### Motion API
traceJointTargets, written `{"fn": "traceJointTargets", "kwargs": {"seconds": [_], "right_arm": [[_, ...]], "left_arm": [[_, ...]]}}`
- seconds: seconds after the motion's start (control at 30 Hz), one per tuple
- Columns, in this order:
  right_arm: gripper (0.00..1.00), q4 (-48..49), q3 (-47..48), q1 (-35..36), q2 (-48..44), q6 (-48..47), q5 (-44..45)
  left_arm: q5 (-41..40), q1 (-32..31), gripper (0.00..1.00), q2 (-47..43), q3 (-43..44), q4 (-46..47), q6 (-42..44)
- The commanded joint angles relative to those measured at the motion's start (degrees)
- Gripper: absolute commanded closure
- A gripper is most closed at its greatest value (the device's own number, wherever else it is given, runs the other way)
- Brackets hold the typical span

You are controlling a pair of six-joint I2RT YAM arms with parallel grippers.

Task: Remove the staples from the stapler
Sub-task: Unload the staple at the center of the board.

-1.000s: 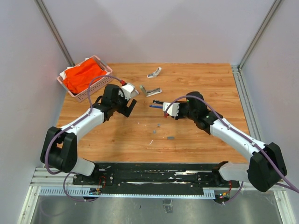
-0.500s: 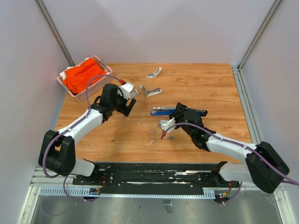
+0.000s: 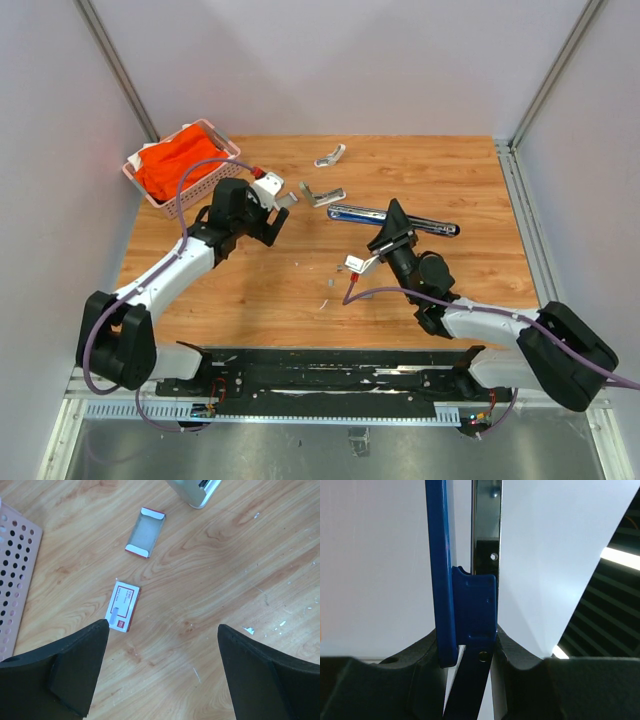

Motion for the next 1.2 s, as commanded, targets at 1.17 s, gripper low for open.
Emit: {"fn": "traceJointTargets", "kwargs": {"seconds": [1.17], "right_arm": [[0.99,24.83,-8.59,4.19,-4.18,-22.39,-19.94]], "left_arm": [[38.07,-2.16,0.05,-12.93,7.88,-12.66,15.90]]}}
